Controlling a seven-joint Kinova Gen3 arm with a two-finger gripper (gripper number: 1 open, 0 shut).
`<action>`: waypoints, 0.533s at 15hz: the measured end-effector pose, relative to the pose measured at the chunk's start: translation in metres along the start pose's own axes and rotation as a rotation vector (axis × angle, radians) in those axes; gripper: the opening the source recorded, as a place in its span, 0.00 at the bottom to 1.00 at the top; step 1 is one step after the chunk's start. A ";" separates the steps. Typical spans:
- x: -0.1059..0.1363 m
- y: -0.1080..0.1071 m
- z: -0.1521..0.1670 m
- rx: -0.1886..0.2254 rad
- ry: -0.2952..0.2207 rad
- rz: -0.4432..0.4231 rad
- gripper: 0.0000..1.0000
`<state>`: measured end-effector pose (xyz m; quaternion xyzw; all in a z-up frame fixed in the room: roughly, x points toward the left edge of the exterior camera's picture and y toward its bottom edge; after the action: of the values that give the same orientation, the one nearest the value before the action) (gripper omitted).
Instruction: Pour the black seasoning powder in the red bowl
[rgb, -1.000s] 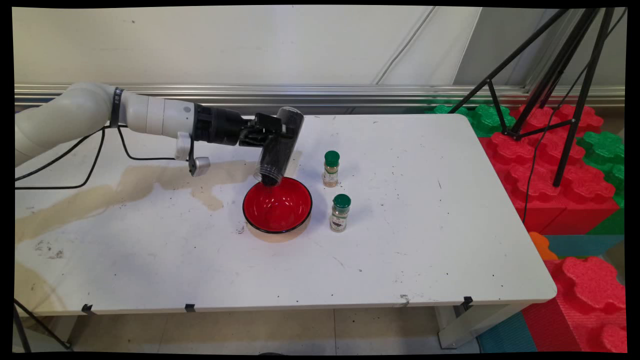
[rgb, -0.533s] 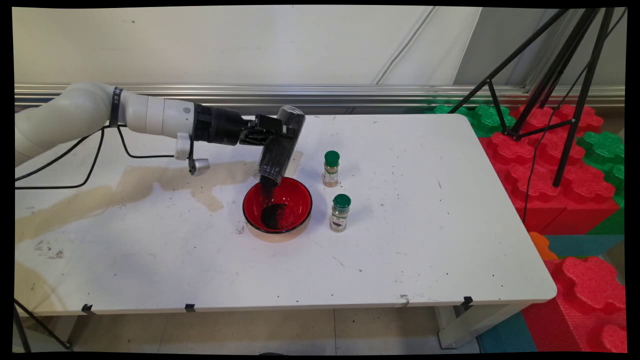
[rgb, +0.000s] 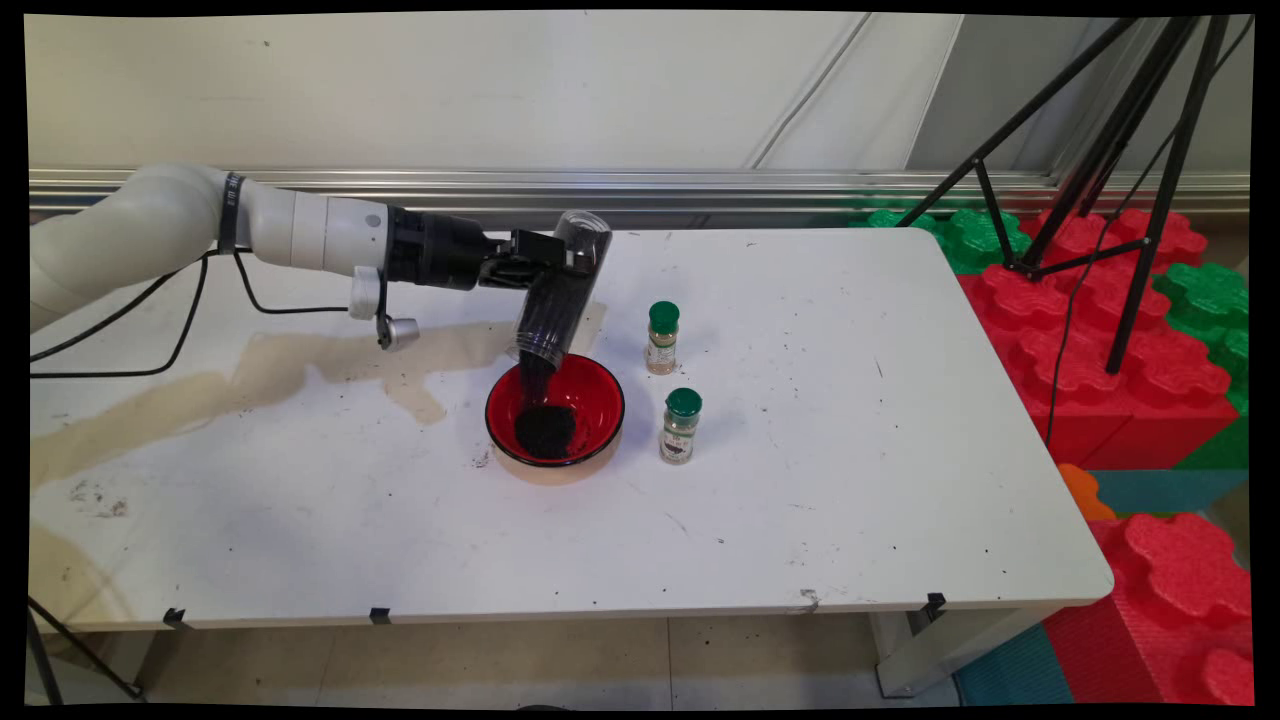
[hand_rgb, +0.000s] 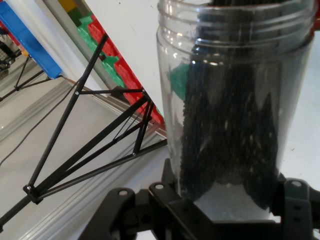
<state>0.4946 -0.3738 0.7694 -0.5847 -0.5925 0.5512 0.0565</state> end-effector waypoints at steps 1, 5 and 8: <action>0.000 0.000 0.000 0.000 -0.001 0.004 0.00; 0.000 -0.002 0.000 0.001 -0.002 0.016 0.00; 0.001 -0.003 0.000 0.003 -0.004 0.025 0.00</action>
<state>0.4924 -0.3722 0.7712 -0.5908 -0.5847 0.5538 0.0493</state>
